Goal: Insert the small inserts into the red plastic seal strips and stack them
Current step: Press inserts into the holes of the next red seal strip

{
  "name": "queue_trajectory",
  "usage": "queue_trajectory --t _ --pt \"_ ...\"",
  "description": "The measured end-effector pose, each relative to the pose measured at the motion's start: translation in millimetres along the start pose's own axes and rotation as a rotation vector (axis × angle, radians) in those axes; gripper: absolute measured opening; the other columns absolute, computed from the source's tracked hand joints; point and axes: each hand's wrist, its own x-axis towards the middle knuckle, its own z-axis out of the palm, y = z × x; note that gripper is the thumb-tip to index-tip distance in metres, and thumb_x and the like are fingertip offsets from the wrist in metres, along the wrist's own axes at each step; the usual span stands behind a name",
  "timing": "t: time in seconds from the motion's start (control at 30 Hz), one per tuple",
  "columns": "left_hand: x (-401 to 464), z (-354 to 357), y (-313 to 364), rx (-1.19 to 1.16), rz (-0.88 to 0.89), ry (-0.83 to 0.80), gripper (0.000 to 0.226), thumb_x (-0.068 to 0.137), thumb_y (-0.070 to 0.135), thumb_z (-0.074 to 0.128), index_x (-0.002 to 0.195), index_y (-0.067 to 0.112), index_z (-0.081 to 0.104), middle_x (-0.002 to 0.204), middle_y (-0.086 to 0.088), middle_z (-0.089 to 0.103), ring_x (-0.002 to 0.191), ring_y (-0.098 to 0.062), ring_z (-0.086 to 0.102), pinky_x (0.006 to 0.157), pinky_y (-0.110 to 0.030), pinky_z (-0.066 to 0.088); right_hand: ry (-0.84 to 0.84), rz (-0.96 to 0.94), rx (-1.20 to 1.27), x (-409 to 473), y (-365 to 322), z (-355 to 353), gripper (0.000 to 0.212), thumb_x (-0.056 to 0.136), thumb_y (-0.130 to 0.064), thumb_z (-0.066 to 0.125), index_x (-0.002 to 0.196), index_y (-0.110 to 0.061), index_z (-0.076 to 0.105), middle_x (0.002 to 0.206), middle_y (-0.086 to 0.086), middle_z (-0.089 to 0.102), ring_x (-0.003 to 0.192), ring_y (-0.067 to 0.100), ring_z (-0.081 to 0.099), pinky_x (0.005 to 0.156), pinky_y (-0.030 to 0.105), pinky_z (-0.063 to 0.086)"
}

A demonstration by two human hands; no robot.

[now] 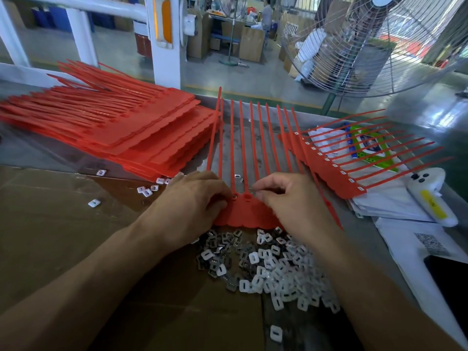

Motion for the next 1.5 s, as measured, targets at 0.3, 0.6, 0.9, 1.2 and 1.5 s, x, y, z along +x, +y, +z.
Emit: queue_trajectory --t 0.3,0.6,0.9,1.2,1.5 --pt "1 1 2 -0.023 -0.029 -0.001 0.025 0.093 0.030 0.069 0.117 0.030 0.072 0.119 0.013 0.063 0.115 -0.010 0.057 0.102 -0.041 0.045 0.005 -0.046 -0.097 2 -1 14 0.013 0.098 -0.023 0.070 0.099 -0.033 0.078 0.098 -0.023 0.071 0.095 -0.009 0.064 0.076 0.007 0.044" --pt "0 1 4 -0.015 -0.028 0.001 0.026 0.093 0.032 0.069 0.118 0.030 0.071 0.120 0.012 0.062 0.114 -0.009 0.056 0.103 -0.038 0.045 0.004 -0.049 -0.177 1 -7 18 0.013 0.099 -0.024 0.068 0.105 -0.029 0.079 0.105 -0.018 0.072 0.096 -0.001 0.064 0.084 0.018 0.053" --pt "0 0 5 -0.018 -0.029 -0.007 0.026 0.093 0.033 0.069 0.119 0.030 0.070 0.120 0.013 0.062 0.115 -0.008 0.055 0.103 -0.037 0.046 0.059 -0.088 -0.231 1 -5 20 0.013 0.098 -0.021 0.070 0.107 -0.024 0.079 0.107 -0.014 0.071 0.085 -0.007 0.058 0.072 0.002 0.040" --pt "-1 1 6 -0.028 -0.013 -0.016 0.029 0.093 0.038 0.067 0.121 0.030 0.069 0.123 0.015 0.060 0.116 -0.006 0.054 0.103 -0.035 0.046 -0.007 -0.119 -0.293 -7 -3 1 0.021 0.101 -0.015 0.064 0.108 -0.027 0.079 0.111 -0.012 0.066 0.099 -0.003 0.057 0.080 0.001 0.039" --pt "-1 2 5 -0.027 -0.005 -0.026 0.032 0.093 0.042 0.065 0.123 0.032 0.068 0.124 0.018 0.058 0.116 -0.002 0.051 0.105 -0.034 0.045 -0.043 -0.122 -0.315 -11 -4 -3 0.023 0.103 -0.015 0.061 0.112 -0.026 0.078 0.115 -0.010 0.064 0.107 0.002 0.058 0.085 0.004 0.040"
